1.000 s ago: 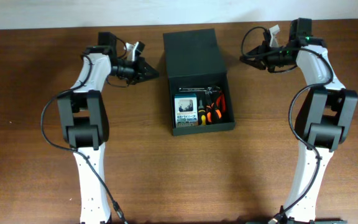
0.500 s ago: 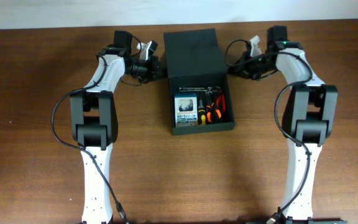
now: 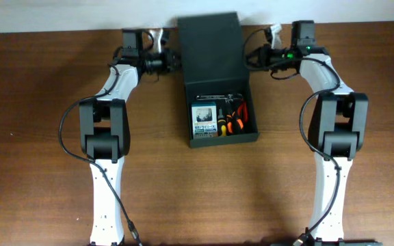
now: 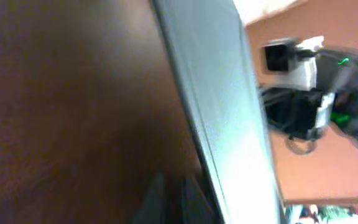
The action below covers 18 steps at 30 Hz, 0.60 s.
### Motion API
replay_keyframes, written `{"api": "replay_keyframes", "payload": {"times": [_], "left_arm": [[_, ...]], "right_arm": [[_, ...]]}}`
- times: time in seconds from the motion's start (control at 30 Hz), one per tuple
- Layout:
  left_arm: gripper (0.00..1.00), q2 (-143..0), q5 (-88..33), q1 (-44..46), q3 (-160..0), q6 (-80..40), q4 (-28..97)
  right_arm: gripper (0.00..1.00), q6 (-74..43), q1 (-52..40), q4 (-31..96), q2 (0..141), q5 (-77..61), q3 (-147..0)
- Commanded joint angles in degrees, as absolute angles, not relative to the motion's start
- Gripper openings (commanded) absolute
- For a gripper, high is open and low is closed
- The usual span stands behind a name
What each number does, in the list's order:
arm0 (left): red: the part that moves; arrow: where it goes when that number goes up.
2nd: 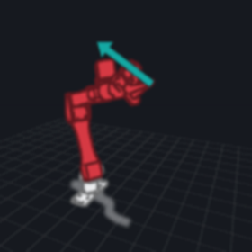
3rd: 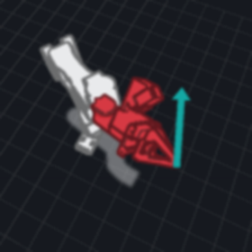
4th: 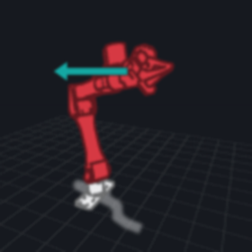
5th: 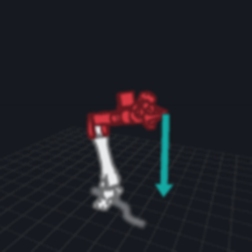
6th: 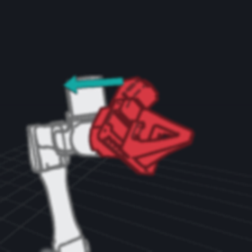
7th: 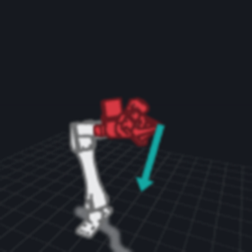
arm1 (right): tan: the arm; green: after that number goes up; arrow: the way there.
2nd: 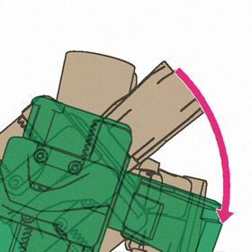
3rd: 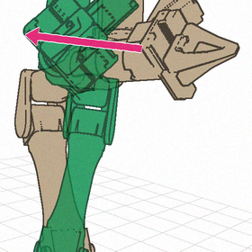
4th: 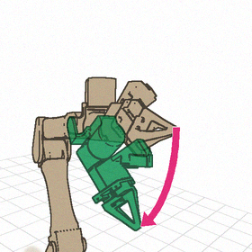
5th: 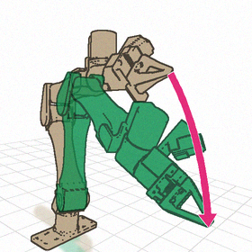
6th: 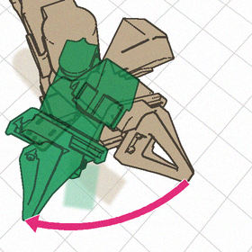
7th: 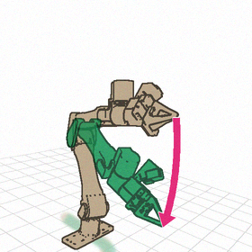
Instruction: Pack container
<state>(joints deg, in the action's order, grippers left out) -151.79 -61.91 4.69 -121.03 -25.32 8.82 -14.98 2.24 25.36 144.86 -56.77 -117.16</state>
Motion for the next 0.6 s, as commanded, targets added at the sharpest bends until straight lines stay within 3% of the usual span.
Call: {"api": "replay_keyframes", "payload": {"times": [0.0,0.2,0.57], "left_arm": [[0.02,-152.1,-68.4,4.3,-121.6,-39.7,-2.3],[0.02,-152.1,-73.5,4.5,-121.6,-52.2,-15.7],[0.02,-151.8,-79.5,5.5,-121.6,-59.6,-20.2]], "right_arm": [[0.04,-17.1,3.0,23.2,145.4,-65.2,-117.6],[0.04,-17.0,3.1,23.0,145.1,-70.1,-117.8],[0.04,-16.2,3.4,22.9,139.5,-77.7,-118.6]]}}
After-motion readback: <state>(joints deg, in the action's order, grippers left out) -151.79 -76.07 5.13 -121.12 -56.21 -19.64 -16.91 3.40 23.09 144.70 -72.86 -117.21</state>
